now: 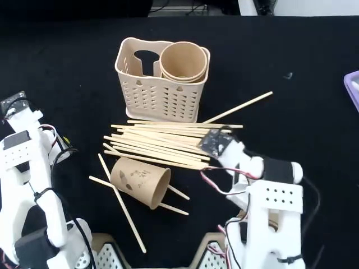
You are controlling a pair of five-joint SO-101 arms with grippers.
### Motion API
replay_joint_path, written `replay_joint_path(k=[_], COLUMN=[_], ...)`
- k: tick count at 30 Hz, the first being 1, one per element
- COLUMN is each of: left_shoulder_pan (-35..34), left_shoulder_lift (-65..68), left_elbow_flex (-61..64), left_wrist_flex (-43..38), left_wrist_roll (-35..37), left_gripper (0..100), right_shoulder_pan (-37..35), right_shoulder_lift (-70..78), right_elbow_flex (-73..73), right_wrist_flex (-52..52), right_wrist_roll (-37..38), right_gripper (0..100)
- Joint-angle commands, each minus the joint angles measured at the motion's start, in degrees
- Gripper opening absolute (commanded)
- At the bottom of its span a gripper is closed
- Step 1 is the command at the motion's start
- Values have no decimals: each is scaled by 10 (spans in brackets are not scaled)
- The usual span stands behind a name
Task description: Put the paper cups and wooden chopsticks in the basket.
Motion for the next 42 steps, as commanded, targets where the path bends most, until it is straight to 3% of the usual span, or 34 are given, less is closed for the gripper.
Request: replay_joint_path(k=[1, 5, 9, 12, 16, 22, 30, 35, 42], left_shoulder_pan=[-3, -3, -3, -4, -4, -7, -4, -3, -3], left_shoulder_lift=[-17, -17, -17, -17, -16, -16, -16, -16, -16], left_elbow_flex=[-29, -29, -29, -29, -28, -28, -28, -28, -28], left_wrist_flex=[-3, -4, -4, -4, -3, -3, -5, -6, -7], left_wrist_roll=[6, 6, 6, 7, 7, 7, 7, 7, 7], left_gripper=[205, 205, 205, 205, 205, 205, 205, 205, 205], right_shoulder_pan=[95, 182, 204, 195, 227, 336, 440, 452, 456], right_shoulder_lift=[-8, -8, -14, -14, -8, 12, 14, 12, -95], right_elbow_flex=[12, 18, -7, -91, -240, -282, -189, -84, 58], right_wrist_flex=[-70, -134, -171, -173, -91, 33, 80, 47, -76], right_wrist_roll=[16, 24, 15, -73, -164, -169, 105, 263, 315], right_gripper=[155, 155, 155, 155, 155, 159, 158, 156, 159])
